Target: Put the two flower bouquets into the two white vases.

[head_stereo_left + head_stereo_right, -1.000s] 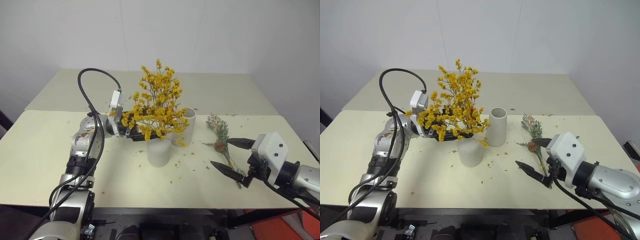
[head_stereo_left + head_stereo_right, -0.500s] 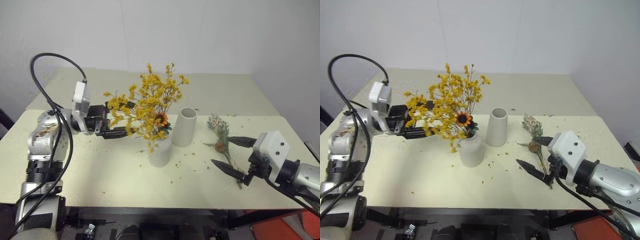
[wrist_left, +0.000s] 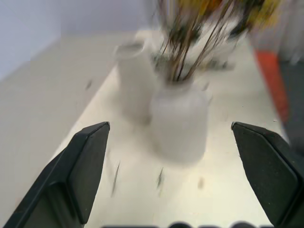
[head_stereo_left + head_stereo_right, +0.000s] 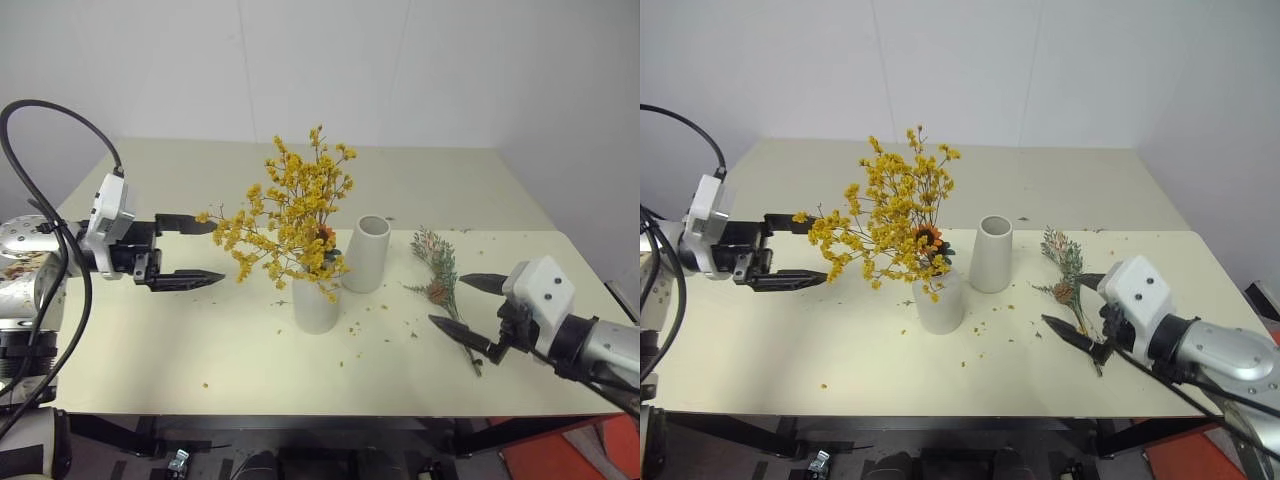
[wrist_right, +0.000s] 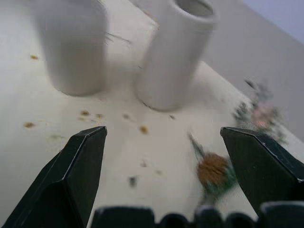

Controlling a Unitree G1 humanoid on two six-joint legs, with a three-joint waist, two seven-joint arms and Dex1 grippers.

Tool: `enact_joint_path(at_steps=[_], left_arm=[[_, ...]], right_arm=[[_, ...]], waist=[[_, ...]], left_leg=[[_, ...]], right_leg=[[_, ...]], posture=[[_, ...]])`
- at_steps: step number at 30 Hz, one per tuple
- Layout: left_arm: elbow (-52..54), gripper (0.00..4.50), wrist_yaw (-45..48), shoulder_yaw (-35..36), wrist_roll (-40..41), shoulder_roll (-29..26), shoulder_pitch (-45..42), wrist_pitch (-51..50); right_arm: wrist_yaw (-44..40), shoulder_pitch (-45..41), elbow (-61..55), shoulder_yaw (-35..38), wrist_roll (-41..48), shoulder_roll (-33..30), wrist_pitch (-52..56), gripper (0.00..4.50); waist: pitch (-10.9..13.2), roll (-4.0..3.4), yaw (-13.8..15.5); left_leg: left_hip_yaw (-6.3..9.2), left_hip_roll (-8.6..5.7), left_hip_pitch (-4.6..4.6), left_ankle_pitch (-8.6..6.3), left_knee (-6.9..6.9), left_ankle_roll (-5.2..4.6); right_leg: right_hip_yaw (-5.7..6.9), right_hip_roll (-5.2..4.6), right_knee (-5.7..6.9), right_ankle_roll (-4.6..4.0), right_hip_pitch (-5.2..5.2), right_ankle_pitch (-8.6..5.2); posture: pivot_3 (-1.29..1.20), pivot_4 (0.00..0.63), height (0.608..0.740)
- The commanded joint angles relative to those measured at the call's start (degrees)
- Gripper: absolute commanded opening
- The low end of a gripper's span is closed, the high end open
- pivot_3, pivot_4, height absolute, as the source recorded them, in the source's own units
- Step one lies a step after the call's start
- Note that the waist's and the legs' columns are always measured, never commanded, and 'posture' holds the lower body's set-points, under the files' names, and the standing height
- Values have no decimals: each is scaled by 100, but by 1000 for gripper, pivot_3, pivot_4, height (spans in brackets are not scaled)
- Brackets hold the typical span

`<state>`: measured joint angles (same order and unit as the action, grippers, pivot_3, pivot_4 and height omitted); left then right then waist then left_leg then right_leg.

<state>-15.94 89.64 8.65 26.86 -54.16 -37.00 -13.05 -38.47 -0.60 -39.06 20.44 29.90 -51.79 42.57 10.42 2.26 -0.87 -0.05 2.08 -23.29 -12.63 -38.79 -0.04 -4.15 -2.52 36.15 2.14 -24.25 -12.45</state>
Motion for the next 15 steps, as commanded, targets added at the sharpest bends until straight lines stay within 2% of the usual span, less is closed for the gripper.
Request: enact_joint_path(at_steps=[1,6,12,15], left_arm=[[-559,4478,128,-302,-534,-119,-305,611],[-875,4478,281,-474,-493,220,-594,884],[-1095,4478,286,-795,-682,500,-960,1052],[-1217,4478,286,-933,-771,597,-1132,1132]], right_arm=[[150,-415,390,-251,-184,-327,439,4500],[80,-1283,1295,-1273,-607,-597,727,4500],[295,-2722,2715,-2316,-1057,-202,1367,4500],[187,-3060,3188,-2658,-1200,-129,1649,4500]], waist=[[0,0,14],[0,0,16],[0,0,-18],[1,-1,-16]], left_leg=[[0,1,-3,0,1,0],[-1,0,-20,0,2,0],[-2,0,-33,0,1,0],[-1,1,-36,0,3,-1]], right_leg=[[1,0,-2,-1,-2,0],[1,-1,-4,-4,-13,1],[1,2,-1,30,-26,22],[1,4,1,24,-30,26]], posture=[[0,150,740],[0,150,740],[0,150,740],[0,150,740]])
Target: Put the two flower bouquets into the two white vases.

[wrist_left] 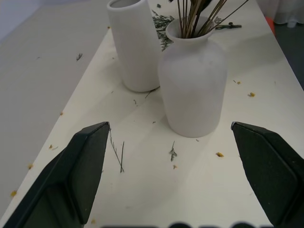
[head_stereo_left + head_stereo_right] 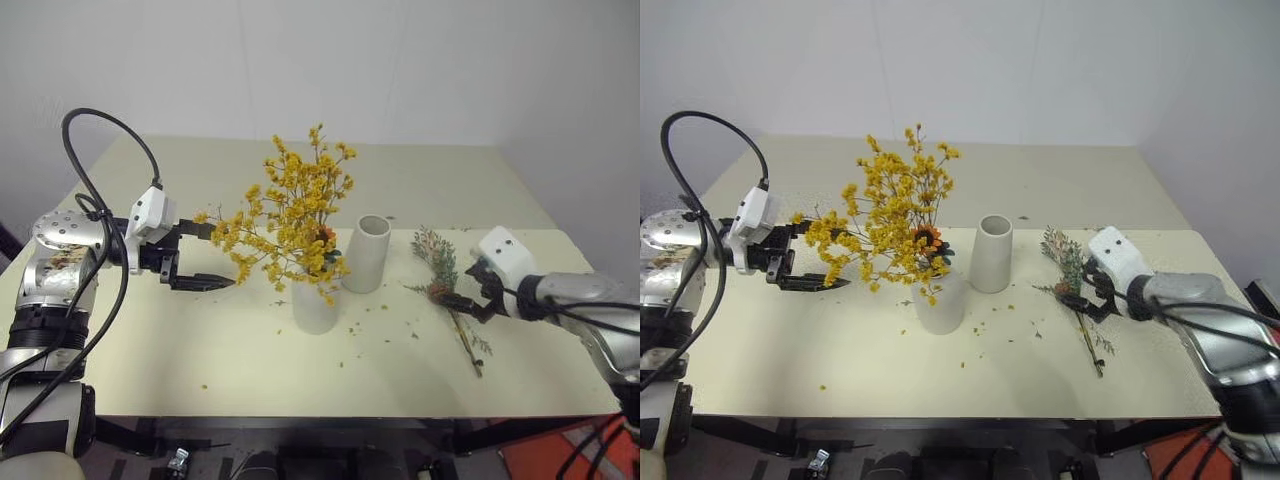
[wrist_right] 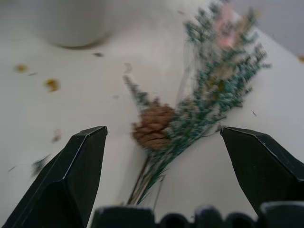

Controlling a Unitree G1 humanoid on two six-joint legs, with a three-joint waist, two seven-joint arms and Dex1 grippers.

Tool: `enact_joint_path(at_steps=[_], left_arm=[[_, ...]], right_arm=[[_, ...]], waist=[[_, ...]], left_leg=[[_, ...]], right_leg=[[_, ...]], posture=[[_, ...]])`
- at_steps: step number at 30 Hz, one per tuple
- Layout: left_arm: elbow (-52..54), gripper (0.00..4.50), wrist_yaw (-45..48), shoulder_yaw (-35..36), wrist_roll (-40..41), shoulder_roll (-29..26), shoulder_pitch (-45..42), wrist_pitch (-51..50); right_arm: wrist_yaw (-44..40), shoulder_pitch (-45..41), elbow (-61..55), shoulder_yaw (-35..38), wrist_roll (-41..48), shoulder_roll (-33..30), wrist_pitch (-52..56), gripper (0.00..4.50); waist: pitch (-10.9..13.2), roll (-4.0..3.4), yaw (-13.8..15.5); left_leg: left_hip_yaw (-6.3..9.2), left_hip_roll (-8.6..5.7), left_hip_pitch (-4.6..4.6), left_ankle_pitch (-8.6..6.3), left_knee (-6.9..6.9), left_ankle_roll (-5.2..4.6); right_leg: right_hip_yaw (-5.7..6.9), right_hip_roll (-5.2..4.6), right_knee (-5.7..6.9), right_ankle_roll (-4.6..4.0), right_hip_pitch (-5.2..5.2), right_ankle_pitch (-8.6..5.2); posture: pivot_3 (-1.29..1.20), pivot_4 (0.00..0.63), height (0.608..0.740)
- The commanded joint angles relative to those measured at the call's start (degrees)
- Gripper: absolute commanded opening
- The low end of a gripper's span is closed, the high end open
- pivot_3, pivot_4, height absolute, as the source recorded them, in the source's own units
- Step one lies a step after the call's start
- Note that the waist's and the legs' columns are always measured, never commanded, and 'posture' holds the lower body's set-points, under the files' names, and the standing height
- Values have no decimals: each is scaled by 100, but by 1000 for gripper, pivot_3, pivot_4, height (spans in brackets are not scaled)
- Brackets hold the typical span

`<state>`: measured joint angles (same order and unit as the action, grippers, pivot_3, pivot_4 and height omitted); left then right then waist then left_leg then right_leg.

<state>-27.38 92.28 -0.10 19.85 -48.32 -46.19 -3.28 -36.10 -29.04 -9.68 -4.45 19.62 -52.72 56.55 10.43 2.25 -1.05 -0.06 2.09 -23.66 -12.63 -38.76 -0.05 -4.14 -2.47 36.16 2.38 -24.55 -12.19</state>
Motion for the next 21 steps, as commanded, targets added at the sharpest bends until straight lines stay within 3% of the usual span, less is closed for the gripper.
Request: enact_joint_path(at_steps=[1,10,15,21], left_arm=[[-109,4478,22,-83,-106,33,-250,192],[-340,4478,22,-145,-224,117,-311,373],[-601,4500,22,-196,-355,143,-411,575],[-832,4500,22,-206,-399,148,-471,754]], right_arm=[[-104,-264,293,-203,-155,-18,323,4500],[-246,-414,755,-373,-202,225,639,4500],[-333,-574,1169,-388,-275,307,606,3325],[-487,-660,1284,-471,-373,269,601,1212]], waist=[[0,0,3],[0,0,7],[0,0,6],[0,0,2]], left_leg=[[1,0,-5,0,1,0],[1,-3,-63,0,-8,-1],[1,-3,-60,1,-11,-2],[1,-2,-60,1,-12,-2]], right_leg=[[1,0,0,-12,-5,7],[0,-1,8,-29,-60,22],[0,0,14,-26,-60,23],[0,0,16,-27,-60,24]], posture=[[0,150,740],[0,150,740],[0,150,740],[0,150,740]])
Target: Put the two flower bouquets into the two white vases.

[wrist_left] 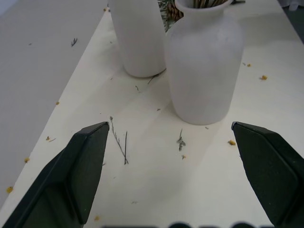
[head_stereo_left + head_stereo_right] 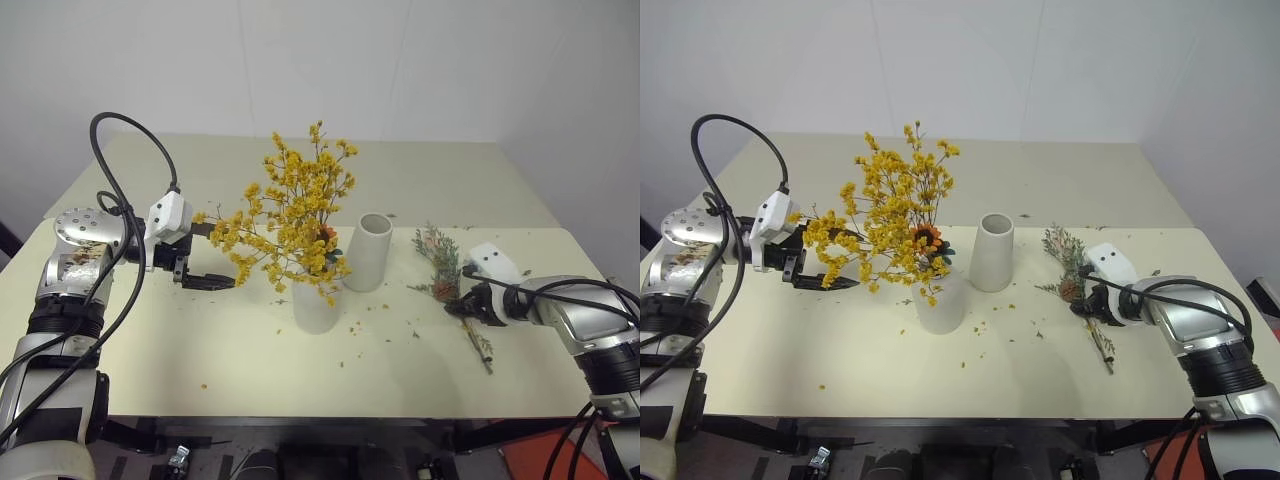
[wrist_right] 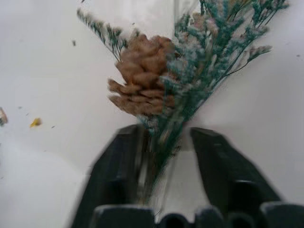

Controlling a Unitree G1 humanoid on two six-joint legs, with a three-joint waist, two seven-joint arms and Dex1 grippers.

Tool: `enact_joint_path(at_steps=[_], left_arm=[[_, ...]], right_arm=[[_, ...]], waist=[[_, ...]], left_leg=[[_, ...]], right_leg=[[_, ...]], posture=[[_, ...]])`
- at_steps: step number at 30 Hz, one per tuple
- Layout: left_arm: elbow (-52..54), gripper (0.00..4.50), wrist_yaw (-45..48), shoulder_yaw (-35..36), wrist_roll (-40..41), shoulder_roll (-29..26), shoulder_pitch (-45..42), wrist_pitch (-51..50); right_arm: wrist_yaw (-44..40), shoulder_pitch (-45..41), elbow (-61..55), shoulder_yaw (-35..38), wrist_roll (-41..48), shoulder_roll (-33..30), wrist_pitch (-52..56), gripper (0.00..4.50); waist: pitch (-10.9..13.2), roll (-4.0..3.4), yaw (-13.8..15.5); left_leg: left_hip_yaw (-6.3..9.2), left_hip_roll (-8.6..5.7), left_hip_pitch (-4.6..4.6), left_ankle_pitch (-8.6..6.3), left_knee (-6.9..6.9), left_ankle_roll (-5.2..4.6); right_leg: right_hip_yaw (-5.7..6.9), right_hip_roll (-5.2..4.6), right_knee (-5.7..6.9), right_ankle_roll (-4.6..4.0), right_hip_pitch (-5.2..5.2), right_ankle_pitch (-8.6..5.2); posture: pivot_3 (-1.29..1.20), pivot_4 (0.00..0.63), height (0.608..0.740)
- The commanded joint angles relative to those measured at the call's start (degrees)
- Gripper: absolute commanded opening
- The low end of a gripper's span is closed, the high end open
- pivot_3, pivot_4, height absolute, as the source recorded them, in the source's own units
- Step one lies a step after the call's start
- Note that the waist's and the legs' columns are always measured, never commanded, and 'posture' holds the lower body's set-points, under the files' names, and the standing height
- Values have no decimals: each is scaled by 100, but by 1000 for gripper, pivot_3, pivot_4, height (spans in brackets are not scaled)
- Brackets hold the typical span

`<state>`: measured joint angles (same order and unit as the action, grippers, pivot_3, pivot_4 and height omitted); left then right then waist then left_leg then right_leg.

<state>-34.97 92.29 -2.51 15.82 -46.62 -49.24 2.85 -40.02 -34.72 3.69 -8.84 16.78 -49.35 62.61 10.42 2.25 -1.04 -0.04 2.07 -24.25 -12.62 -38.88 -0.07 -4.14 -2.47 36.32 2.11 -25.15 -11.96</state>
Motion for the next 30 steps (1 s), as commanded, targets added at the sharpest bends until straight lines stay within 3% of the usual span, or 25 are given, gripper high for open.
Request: enact_joint_path(at_steps=[1,4,7,14,22,30], left_arm=[[-107,4500,20,41,16,-3,-174,142],[-337,4500,20,-26,38,28,-286,213],[-885,4500,21,-150,-110,77,-609,423],[-2905,4500,-66,-129,-711,593,-2111,905],[-3855,4500,-577,-58,-1271,1078,-2981,1182],[-4107,4500,-789,39,-1543,1489,-3171,1020]], right_arm=[[-140,-73,-95,-80,-116,-104,-26,852],[-38,-103,-152,-24,-235,-77,-74,42],[309,-199,-132,211,-439,57,-415,42],[1055,-362,389,1415,-545,724,-3433,42],[1692,-1421,1196,2261,-289,1336,-4550,42],[1264,-1647,574,2938,1094,2170,-4757,42]], waist=[[0,0,0],[0,0,1],[0,0,2],[0,0,17],[0,0,-31],[0,-1,-114]], left_leg=[[0,0,0,0,0,0],[0,-1,0,0,-1,0],[0,-1,0,0,-5,0],[3,-11,1,3,-13,-5],[5,-10,-1,3,-4,-5],[9,-11,0,3,-2,-5]], right_leg=[[0,0,0,0,0,0],[0,-1,0,0,0,0],[0,0,5,1,0,0],[-2,-1,27,21,-2,-11],[-3,-1,32,2,-8,0],[-2,-2,40,1,-8,1]], posture=[[0,150,740],[0,150,740],[0,150,740],[0,150,740],[0,150,740],[0,150,740]])
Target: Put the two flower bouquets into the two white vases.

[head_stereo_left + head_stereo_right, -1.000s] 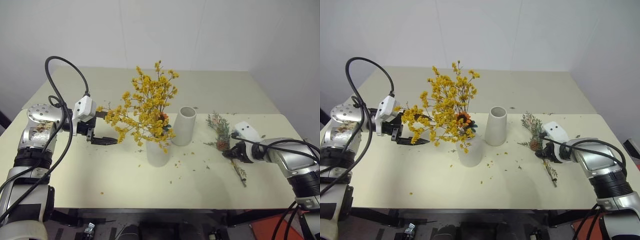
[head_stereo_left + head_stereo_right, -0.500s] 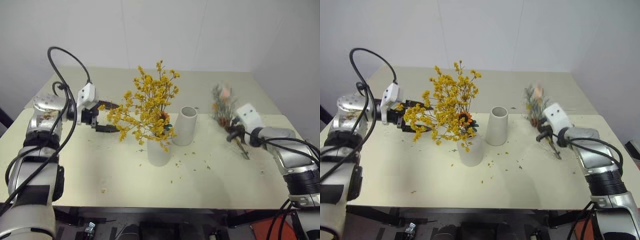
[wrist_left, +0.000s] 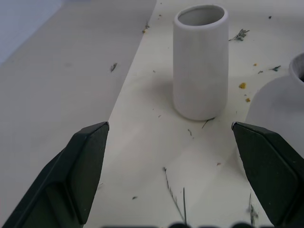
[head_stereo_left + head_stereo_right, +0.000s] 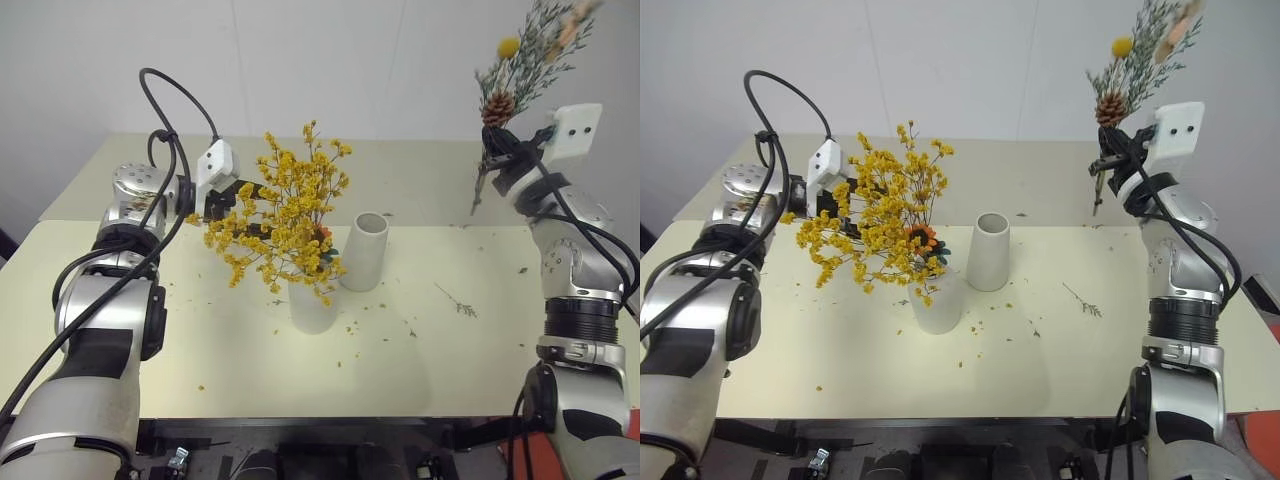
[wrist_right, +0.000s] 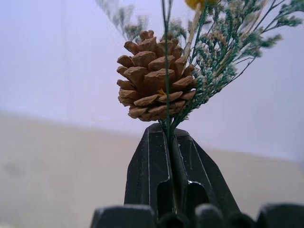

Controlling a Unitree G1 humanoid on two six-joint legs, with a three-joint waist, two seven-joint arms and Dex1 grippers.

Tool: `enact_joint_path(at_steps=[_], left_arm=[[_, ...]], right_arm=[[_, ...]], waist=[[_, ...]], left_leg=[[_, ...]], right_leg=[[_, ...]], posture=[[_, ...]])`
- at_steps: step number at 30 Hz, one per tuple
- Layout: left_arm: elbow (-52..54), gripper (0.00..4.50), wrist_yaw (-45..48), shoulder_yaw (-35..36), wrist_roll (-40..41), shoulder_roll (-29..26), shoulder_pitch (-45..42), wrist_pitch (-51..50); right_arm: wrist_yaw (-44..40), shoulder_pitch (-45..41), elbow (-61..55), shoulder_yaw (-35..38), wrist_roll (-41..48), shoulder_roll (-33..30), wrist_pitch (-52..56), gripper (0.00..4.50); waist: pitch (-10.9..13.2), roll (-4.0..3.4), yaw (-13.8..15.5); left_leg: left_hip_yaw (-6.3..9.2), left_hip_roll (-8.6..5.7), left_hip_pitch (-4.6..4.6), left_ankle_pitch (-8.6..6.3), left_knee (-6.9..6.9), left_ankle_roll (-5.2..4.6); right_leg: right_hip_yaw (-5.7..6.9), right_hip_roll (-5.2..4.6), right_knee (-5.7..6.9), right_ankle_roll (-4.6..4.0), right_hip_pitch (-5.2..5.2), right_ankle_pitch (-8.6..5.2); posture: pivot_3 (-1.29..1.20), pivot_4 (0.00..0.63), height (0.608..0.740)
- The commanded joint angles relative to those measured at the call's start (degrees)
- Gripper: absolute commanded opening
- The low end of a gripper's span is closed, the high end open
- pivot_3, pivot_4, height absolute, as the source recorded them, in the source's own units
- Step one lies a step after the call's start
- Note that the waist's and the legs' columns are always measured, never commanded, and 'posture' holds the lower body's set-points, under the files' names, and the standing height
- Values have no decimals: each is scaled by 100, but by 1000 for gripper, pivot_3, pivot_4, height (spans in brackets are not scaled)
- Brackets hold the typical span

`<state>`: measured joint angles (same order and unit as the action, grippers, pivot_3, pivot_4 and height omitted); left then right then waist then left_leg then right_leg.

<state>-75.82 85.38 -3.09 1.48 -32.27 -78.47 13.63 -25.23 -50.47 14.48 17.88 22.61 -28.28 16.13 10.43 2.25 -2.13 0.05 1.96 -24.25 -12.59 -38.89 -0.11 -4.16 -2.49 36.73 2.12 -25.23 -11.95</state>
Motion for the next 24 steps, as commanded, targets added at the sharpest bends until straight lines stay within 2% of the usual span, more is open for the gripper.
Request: enact_joint_path(at_steps=[1,4,6,24], left_arm=[[-37,4500,-109,91,-151,102,-244,-80],[-74,4500,-243,63,-323,206,-215,-73],[-93,4500,-309,53,-417,265,-210,-91],[-137,4500,-281,210,-683,491,-246,-342]], right_arm=[[-301,-46,-597,278,668,117,-36,42],[-562,26,-777,238,1035,215,171,42],[-724,137,-896,289,1253,406,-60,42],[-1035,261,-1004,21,1917,1600,-211,42]], waist=[[0,0,-6],[0,0,-8],[0,0,-15],[1,-1,-35]], left_leg=[[0,0,0,0,0,0],[2,0,-1,0,0,0],[2,0,0,0,0,0],[6,0,5,0,-2,0]], right_leg=[[0,0,1,0,0,0],[1,0,2,0,0,0],[1,0,2,0,0,0],[2,1,21,-1,0,1]], posture=[[0,150,740],[0,150,740],[0,150,740],[0,150,740]])
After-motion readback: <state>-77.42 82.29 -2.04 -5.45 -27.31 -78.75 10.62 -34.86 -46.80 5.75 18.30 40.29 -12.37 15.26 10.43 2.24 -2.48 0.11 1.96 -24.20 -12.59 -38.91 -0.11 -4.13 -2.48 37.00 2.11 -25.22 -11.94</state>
